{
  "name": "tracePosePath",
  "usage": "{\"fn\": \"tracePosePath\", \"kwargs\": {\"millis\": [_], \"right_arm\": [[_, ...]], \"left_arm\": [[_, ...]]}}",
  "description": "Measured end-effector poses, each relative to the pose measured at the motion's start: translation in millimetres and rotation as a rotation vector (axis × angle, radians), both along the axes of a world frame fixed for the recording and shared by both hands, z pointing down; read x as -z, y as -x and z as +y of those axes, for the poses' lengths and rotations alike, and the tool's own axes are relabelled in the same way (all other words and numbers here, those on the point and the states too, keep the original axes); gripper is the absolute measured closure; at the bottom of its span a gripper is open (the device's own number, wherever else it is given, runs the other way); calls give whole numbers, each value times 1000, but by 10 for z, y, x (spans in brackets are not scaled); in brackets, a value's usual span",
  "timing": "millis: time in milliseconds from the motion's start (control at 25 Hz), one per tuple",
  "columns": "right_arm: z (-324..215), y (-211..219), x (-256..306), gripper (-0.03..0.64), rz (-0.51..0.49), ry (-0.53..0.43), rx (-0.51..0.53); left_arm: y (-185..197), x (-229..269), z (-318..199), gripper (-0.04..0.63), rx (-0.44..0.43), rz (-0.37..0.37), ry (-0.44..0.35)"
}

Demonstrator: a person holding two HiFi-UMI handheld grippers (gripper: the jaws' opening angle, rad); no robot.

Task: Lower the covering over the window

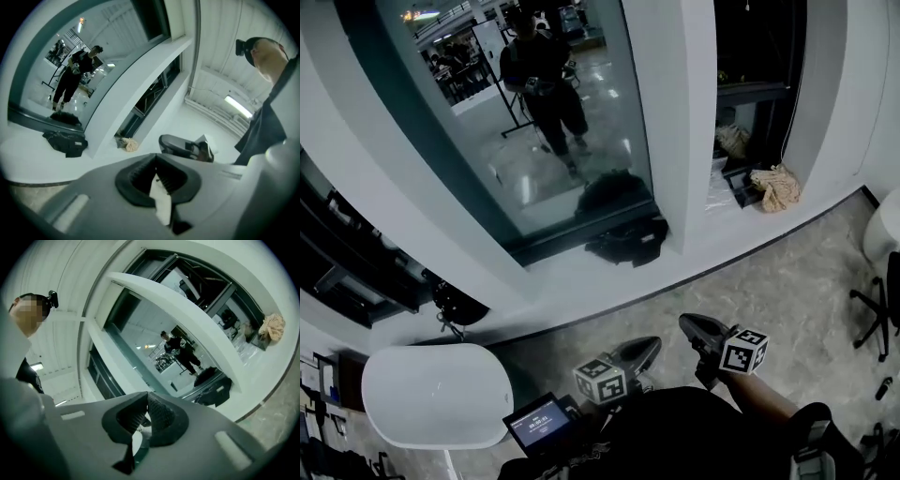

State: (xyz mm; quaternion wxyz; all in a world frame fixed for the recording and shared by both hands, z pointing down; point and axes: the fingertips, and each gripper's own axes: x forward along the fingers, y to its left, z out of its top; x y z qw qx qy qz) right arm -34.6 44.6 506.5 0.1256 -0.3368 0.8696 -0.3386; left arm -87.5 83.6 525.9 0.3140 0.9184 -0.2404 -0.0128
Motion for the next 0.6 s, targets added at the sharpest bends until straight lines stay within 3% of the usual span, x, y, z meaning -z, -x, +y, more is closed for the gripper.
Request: {"fn": "tracePosePath", "kwargs": {"millis": [160,400,600], "right_arm": [[-610,33,140,609,-16,-33,-117],[-1288,-168,241,601,-24,-44,-207],[-1886,-346,236,602,-29,-40,-200]], "left_arm": [[275,-95,-408,592,14,26,51],[440,-144,-952,592,39,33,78],[398,-212,-1510,592,96,42,92]]}}
